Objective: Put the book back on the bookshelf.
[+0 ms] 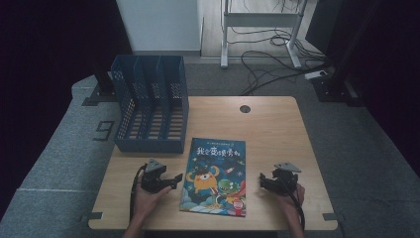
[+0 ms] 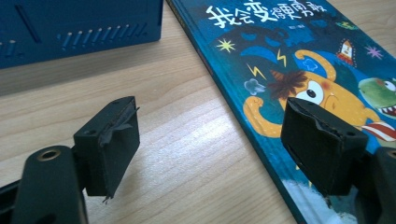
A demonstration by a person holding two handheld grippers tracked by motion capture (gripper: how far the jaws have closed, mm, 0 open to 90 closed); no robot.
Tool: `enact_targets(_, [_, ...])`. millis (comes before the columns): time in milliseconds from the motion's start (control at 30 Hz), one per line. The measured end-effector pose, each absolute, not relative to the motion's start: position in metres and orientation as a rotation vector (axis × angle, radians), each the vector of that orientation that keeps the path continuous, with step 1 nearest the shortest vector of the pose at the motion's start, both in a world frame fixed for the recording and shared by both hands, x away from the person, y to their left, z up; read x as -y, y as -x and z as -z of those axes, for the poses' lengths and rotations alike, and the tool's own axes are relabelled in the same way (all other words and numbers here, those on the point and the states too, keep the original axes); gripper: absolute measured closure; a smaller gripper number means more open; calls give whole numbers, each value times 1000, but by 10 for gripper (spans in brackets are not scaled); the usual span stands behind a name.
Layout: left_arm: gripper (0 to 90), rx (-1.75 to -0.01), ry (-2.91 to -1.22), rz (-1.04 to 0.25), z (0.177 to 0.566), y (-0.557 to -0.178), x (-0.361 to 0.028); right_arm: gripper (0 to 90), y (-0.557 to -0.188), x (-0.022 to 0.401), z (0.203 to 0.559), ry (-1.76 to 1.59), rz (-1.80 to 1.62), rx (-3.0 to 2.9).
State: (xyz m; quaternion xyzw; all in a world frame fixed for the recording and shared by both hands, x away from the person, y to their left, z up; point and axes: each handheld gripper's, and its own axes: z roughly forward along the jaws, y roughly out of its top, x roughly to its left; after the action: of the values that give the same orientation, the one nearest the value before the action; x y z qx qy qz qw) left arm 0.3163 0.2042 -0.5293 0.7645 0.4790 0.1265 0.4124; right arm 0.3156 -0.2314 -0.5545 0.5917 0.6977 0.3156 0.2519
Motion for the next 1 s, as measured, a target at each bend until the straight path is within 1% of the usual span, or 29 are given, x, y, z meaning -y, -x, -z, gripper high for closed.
enact_targets(67, [198, -1198, -1920, -307, 529, -316, -201, 143, -316, 231, 555, -1620, -864, -1880])
enact_targets(200, [202, -1181, -1937, -325, 529, -314, -196, 147, -315, 231, 554, -1628, -876, -1874])
enact_targets(433, [209, -1202, -1941, -342, 534, -313, -196, 165, -321, 233, 549, -1622, -927, -1867])
enact_targets(667, [209, -1193, -1991, -346, 535, -318, -178, 170, -323, 232, 539, -1602, -984, -1865])
enact_targets(833, [205, -1161, -1998, -349, 526, -326, -167, 173, -326, 222, 531, -1572, -1001, -1887])
enact_targets(1000, [204, -1160, -2005, -342, 530, -326, -169, 174, -331, 207, 524, -1536, -1013, -1902])
